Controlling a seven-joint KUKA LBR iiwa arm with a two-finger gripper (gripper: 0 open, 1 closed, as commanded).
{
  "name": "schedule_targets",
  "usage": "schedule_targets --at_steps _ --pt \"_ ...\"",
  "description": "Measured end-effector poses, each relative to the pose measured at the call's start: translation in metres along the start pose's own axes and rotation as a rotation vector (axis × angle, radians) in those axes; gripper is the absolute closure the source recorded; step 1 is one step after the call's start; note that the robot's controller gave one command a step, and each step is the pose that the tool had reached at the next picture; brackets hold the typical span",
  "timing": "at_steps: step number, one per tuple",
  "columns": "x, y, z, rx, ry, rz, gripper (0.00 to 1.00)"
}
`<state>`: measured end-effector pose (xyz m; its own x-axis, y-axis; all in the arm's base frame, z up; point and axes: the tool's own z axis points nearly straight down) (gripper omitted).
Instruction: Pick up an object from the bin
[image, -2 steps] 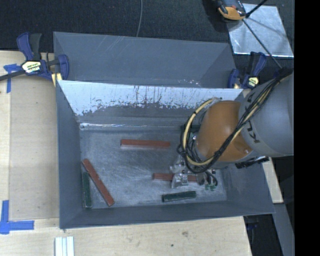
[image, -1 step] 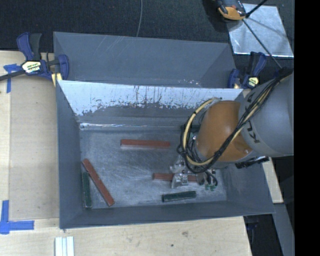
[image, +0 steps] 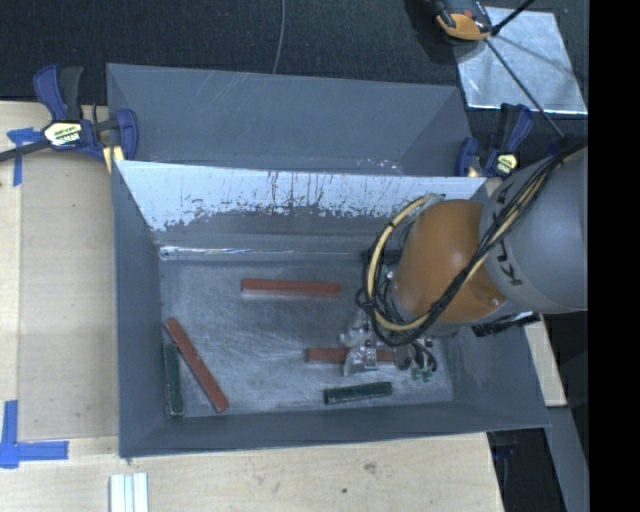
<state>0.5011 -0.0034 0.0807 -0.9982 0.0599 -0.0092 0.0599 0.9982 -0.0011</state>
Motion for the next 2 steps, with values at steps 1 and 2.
schedule_targets --at_steps 1,2 --pt "0.003 0.0 -0.017 0.0 0.013 -0.001 1.0" --pt "0.002 0.0 -0.039 -0.001 0.011 -0.001 1.0"
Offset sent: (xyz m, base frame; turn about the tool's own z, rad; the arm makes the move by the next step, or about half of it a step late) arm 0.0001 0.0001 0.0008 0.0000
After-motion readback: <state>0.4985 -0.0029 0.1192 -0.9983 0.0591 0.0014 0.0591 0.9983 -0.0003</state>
